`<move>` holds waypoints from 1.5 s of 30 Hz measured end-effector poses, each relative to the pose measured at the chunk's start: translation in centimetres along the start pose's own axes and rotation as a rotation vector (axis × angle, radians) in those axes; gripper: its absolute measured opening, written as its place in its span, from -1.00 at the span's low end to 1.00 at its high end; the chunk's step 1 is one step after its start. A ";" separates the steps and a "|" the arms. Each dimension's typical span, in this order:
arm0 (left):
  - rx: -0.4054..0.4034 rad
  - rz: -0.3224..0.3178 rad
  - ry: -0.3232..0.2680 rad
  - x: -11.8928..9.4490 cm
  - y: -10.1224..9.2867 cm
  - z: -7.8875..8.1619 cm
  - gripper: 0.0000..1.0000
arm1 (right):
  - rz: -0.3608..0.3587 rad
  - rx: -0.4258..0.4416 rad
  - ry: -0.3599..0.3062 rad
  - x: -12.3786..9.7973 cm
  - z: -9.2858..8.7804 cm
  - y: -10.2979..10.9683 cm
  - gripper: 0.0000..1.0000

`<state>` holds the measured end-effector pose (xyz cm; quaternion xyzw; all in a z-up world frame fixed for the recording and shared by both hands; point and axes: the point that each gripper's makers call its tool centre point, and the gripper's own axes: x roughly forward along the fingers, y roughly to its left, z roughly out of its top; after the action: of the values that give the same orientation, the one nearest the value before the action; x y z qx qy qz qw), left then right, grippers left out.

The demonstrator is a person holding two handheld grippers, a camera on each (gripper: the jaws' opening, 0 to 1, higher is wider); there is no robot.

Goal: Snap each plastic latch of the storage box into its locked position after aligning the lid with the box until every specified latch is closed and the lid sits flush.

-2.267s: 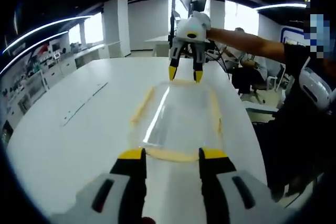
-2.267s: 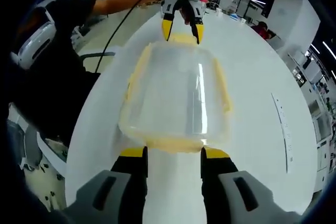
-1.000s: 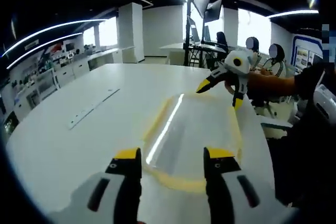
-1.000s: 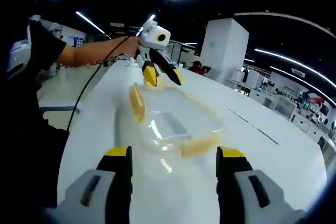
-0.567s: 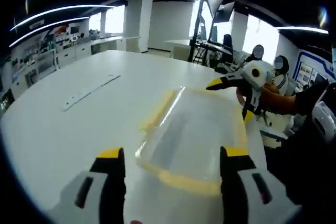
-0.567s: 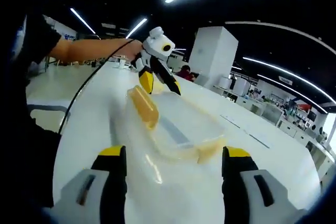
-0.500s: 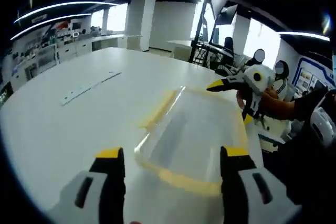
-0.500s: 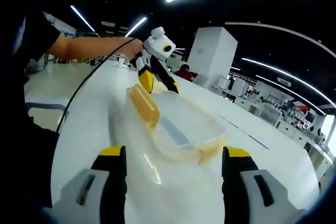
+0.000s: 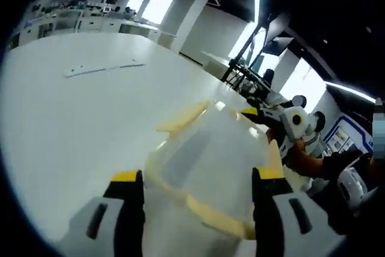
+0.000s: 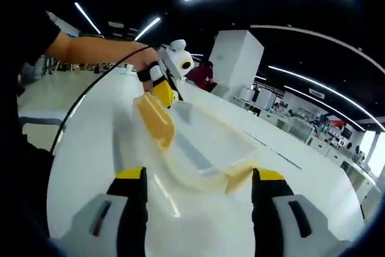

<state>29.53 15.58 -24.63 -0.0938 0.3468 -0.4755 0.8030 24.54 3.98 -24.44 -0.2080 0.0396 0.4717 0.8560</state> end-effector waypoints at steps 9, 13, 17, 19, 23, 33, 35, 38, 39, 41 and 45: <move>0.008 -0.001 -0.073 0.0 0.0 0.2 0.46 | -0.052 -0.003 -0.003 0.6 -0.1 -0.1 0.44; 0.014 0.003 -0.099 -0.1 -0.1 0.1 0.45 | -0.068 0.006 -0.009 0.8 -0.1 0.0 0.45; 0.018 0.009 -0.124 -0.2 0.1 0.4 0.44 | -0.102 0.028 -0.011 1.1 0.0 0.2 0.49; 0.017 0.010 -0.129 -0.2 0.2 0.5 0.44 | -0.130 0.046 -0.025 1.3 0.1 0.3 0.50; 0.014 0.015 -0.136 -0.2 0.2 0.5 0.43 | -0.160 0.086 -0.061 1.4 0.3 0.3 0.49; 0.006 0.029 -0.139 -0.2 0.2 0.5 0.40 | -0.200 0.138 -0.092 1.4 0.3 0.5 0.40; 0.006 0.031 -0.139 -0.1 0.2 0.5 0.40 | -0.201 0.138 -0.092 1.5 0.3 0.5 0.39; 0.007 0.035 -0.134 -0.1 0.3 0.6 0.40 | -0.198 0.134 -0.075 1.5 0.4 0.5 0.37; 0.007 0.036 -0.134 -0.1 0.2 0.5 0.39 | -0.196 0.133 -0.073 1.5 0.4 0.4 0.36; 0.006 0.037 -0.132 -0.1 0.3 0.6 0.40 | -0.196 0.133 -0.071 1.5 0.4 0.4 0.35; 0.001 0.043 -0.126 -0.1 0.5 0.8 0.39 | -0.193 0.136 -0.027 1.5 0.5 0.4 0.32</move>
<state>30.31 15.78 -24.25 -0.1159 0.2973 -0.4516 0.8332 24.95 5.57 -24.52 -0.1458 0.0397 0.3862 0.9100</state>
